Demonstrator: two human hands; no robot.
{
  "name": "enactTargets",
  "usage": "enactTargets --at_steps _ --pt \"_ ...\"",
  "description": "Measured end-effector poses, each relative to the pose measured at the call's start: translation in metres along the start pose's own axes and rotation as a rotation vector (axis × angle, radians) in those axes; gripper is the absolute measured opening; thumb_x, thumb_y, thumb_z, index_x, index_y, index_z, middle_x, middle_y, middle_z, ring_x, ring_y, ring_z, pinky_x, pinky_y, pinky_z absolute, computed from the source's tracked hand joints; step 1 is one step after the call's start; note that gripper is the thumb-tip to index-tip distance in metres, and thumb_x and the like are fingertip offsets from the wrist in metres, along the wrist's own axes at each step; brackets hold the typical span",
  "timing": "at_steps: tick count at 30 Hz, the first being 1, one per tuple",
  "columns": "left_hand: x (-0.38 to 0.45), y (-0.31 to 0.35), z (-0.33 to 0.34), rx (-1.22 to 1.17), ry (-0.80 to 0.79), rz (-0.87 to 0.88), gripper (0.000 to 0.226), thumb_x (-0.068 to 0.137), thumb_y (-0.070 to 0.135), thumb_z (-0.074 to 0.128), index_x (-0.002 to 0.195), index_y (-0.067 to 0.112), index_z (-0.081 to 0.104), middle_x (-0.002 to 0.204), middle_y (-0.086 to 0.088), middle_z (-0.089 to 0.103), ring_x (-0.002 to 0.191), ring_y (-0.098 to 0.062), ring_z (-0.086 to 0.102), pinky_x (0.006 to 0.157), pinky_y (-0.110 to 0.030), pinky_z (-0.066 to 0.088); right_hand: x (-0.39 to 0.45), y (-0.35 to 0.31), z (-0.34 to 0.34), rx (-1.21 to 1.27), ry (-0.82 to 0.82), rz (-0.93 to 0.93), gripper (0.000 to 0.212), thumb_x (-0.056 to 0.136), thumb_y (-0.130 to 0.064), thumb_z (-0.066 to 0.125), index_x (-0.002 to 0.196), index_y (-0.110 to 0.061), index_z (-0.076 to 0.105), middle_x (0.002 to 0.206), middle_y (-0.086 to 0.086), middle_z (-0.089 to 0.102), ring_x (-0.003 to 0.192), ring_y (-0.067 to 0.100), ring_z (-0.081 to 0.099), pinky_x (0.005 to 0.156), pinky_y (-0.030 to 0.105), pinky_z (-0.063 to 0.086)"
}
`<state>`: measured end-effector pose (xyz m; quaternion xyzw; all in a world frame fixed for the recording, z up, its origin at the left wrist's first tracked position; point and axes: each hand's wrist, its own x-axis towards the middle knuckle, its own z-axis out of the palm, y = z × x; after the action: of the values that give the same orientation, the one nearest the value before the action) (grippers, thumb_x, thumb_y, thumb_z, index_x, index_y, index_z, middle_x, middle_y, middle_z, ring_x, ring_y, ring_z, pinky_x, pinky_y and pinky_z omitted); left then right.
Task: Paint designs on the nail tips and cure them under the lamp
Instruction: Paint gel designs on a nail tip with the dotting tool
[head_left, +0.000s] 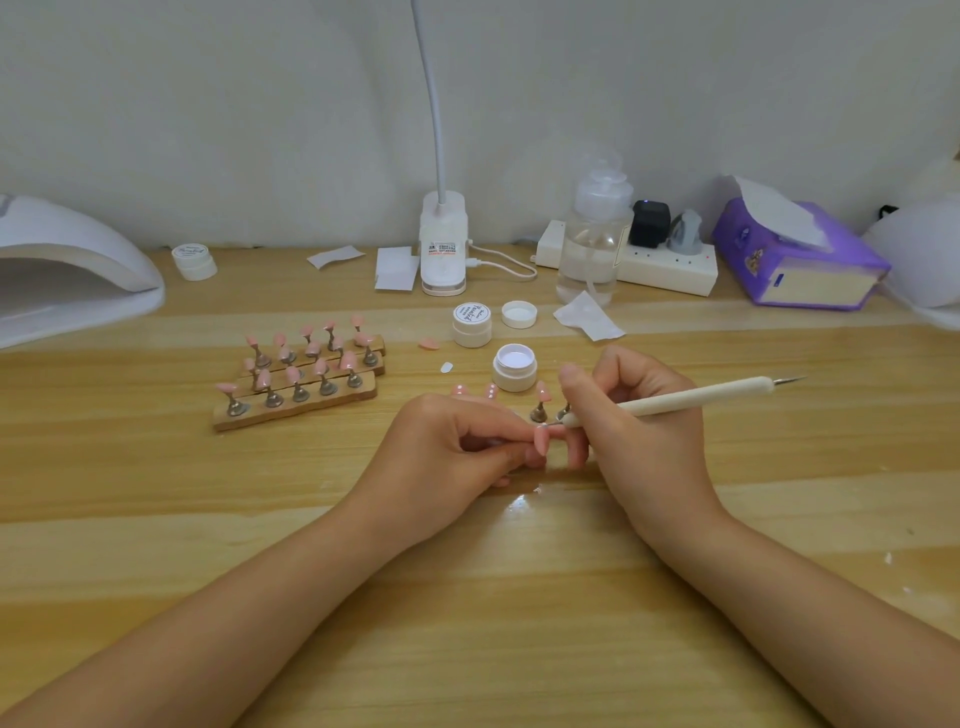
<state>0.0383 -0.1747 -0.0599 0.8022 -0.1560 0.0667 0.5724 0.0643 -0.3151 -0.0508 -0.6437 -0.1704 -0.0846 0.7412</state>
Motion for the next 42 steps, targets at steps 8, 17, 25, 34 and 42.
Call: enactTargets --at_steps 8,17,25,34,42 --pt "0.000 -0.001 0.000 -0.030 0.012 -0.021 0.014 0.077 0.001 0.068 0.076 0.013 0.074 0.069 0.012 0.070 0.068 -0.002 0.065 0.059 -0.016 0.052 0.015 -0.018 -0.002 -0.025 0.143 0.006 0.035 0.069 -0.038 0.068 0.055 -0.020 0.042 0.037 -0.004 0.046 0.033 0.005 0.041 0.042 0.017 0.040" --pt "0.000 0.002 0.001 -0.045 0.016 -0.054 0.020 0.077 0.001 0.068 0.075 0.020 0.074 0.068 0.015 0.069 0.070 -0.002 0.066 0.057 -0.013 0.049 0.073 -0.014 -0.007 -0.374 -0.098 0.108 0.032 0.076 -0.036 0.072 0.062 -0.017 0.051 0.040 -0.008 0.054 0.042 -0.001 0.049 0.056 0.018 0.048" --pt "0.000 0.001 0.001 -0.044 0.016 -0.060 0.019 0.077 0.001 0.068 0.075 0.019 0.074 0.068 0.014 0.069 0.072 -0.006 0.068 0.057 -0.013 0.049 0.086 0.002 0.003 -0.713 -0.131 0.019 0.046 0.072 -0.050 0.071 0.051 -0.016 0.049 0.037 -0.007 0.053 0.041 0.002 0.049 0.053 0.021 0.045" --pt "0.001 0.001 0.001 -0.048 0.004 -0.043 0.013 0.077 0.001 0.068 0.078 0.012 0.074 0.066 0.015 0.069 0.067 0.003 0.063 0.056 -0.012 0.048 0.090 0.008 0.009 -0.861 -0.173 -0.035 0.048 0.075 -0.047 0.070 0.048 -0.020 0.041 0.047 -0.010 0.050 0.053 0.009 0.050 0.057 0.030 0.040" --pt "0.001 0.001 0.001 -0.040 0.006 -0.036 0.012 0.078 0.001 0.067 0.079 0.011 0.074 0.066 0.013 0.068 0.065 0.003 0.061 0.057 -0.013 0.049 0.089 0.014 0.012 -0.865 -0.171 -0.042 0.049 0.074 -0.048 0.070 0.049 -0.019 0.039 0.042 -0.008 0.045 0.046 0.007 0.043 0.049 0.027 0.032"
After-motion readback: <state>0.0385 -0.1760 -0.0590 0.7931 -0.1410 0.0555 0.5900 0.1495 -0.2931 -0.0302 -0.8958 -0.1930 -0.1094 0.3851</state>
